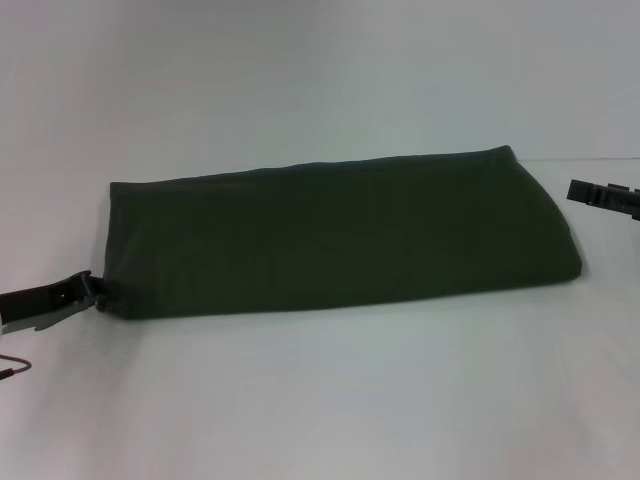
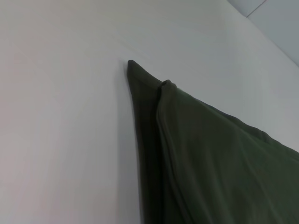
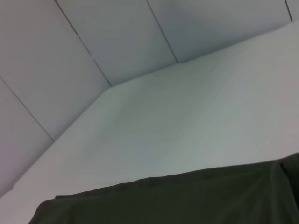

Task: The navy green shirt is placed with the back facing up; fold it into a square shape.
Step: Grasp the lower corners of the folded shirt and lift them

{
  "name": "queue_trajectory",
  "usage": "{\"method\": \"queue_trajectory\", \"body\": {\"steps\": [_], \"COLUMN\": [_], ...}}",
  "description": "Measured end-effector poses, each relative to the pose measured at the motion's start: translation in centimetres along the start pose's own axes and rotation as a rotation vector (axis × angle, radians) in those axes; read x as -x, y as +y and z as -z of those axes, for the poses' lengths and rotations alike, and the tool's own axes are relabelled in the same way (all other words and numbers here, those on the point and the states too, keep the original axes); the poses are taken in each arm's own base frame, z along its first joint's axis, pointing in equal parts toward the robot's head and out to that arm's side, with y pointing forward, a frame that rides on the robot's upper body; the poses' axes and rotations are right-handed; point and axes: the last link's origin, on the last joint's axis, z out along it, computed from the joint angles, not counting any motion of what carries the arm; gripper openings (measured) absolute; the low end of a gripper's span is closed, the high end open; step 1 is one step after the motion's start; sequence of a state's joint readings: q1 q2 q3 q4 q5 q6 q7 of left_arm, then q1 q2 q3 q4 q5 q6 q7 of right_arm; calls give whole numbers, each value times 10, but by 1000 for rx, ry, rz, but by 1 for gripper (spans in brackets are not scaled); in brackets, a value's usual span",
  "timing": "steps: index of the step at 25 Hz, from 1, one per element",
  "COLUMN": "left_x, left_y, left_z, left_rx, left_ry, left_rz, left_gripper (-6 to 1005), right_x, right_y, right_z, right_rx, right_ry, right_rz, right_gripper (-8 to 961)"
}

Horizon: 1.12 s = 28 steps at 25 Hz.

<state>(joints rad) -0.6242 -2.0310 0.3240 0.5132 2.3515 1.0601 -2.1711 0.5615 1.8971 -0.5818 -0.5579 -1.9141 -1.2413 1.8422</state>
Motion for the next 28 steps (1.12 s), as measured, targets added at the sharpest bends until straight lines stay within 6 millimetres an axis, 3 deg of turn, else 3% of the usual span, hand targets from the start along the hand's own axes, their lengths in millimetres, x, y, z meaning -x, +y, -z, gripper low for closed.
{"method": "queue_trajectory", "body": {"steps": [6,14,28], "left_x": [-2,-2,1], "left_y": [3,5,7], "left_z": [-1,-3,-4], "left_rx": [7,9,11], "left_ry": [-5,-13,-31], "left_rz": [-9,-29,-47], "left_gripper": [3,3,4], "right_x": [21,33,14], "right_y": [-2,-2,3], "right_z": [-4,-23,-63], "right_rx": [-53,-194,-307], "right_ry": [146,365,440], "right_rz": [-103,-47,53], "right_gripper": [909,888,851]}}
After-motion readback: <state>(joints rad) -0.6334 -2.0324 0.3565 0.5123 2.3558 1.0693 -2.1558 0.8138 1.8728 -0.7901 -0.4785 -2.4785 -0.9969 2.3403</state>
